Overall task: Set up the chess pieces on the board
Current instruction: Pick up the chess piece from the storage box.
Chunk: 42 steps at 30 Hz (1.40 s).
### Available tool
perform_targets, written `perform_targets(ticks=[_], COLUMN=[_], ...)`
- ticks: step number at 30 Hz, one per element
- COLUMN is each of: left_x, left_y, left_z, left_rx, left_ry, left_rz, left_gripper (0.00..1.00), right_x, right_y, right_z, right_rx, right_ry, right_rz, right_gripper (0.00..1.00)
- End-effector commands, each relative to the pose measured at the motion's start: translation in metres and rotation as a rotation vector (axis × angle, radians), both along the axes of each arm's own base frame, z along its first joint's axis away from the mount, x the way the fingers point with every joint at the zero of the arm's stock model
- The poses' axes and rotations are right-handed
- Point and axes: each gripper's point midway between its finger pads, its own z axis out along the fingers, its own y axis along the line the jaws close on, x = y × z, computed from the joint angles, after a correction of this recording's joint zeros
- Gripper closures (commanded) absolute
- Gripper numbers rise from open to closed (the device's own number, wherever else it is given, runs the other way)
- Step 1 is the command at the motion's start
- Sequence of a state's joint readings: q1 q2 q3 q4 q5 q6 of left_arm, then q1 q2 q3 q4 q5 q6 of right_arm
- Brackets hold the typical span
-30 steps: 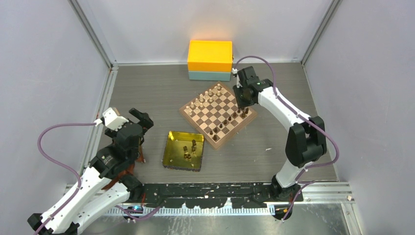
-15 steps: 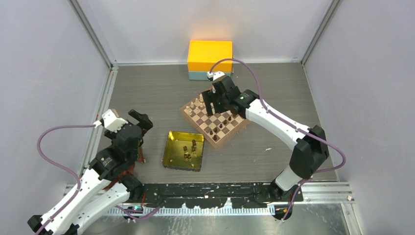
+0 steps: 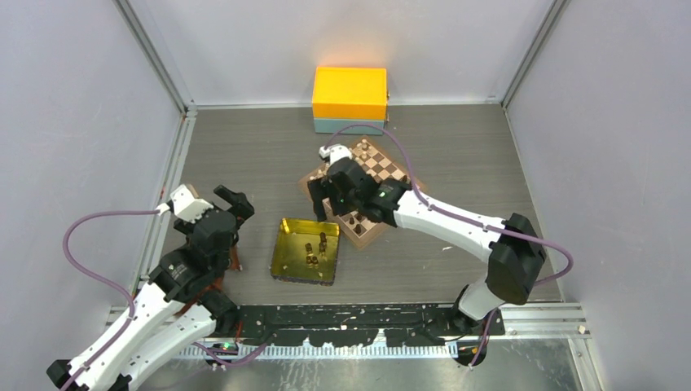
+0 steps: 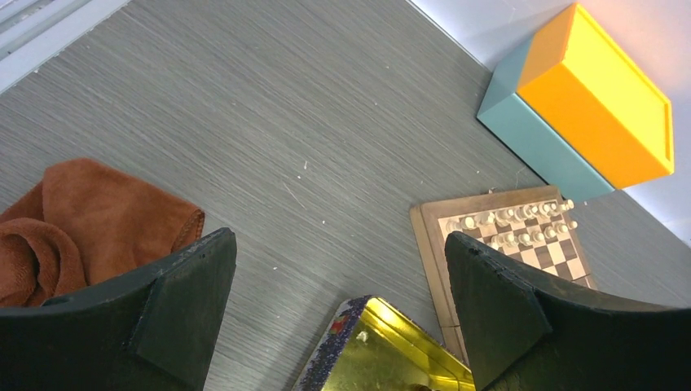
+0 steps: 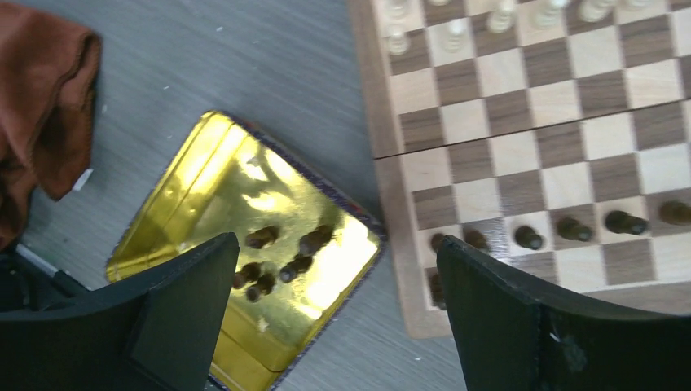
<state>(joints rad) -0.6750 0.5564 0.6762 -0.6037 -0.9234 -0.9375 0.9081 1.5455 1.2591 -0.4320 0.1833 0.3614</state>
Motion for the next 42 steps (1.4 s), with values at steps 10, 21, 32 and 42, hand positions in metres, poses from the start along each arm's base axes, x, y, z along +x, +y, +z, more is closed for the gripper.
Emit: perform_targets(ticks=[10, 21, 32, 42], left_x=[-0.005, -0.006, -0.004, -0.005], left_y=[0.009, 0.009, 0.006, 0.007], left_z=[0.014, 0.014, 0.009, 0.008], left_rx=[-0.020, -0.023, -0.023, -0.021], left_ry=[-0.059, -0.062, -0.053, -0.052], left_rz=[0.024, 0.020, 0.013, 0.015], left_gripper=[0.00, 0.00, 0.00, 0.00], right_x=[-0.051, -0.067, -0.054, -0.045], right_y=[0.060, 0.065, 0.052, 0.047], right_z=[-0.024, -0.048, -0.050, -0.064], right_rx=[-0.043, -0.146, -0.175, -0.154], right_ry=[-0.022, -0.024, -0.077, -0.027], right_rz=[0.025, -0.001, -0.081, -0.120], right_gripper=[0.37, 0.47, 0.55, 0.56])
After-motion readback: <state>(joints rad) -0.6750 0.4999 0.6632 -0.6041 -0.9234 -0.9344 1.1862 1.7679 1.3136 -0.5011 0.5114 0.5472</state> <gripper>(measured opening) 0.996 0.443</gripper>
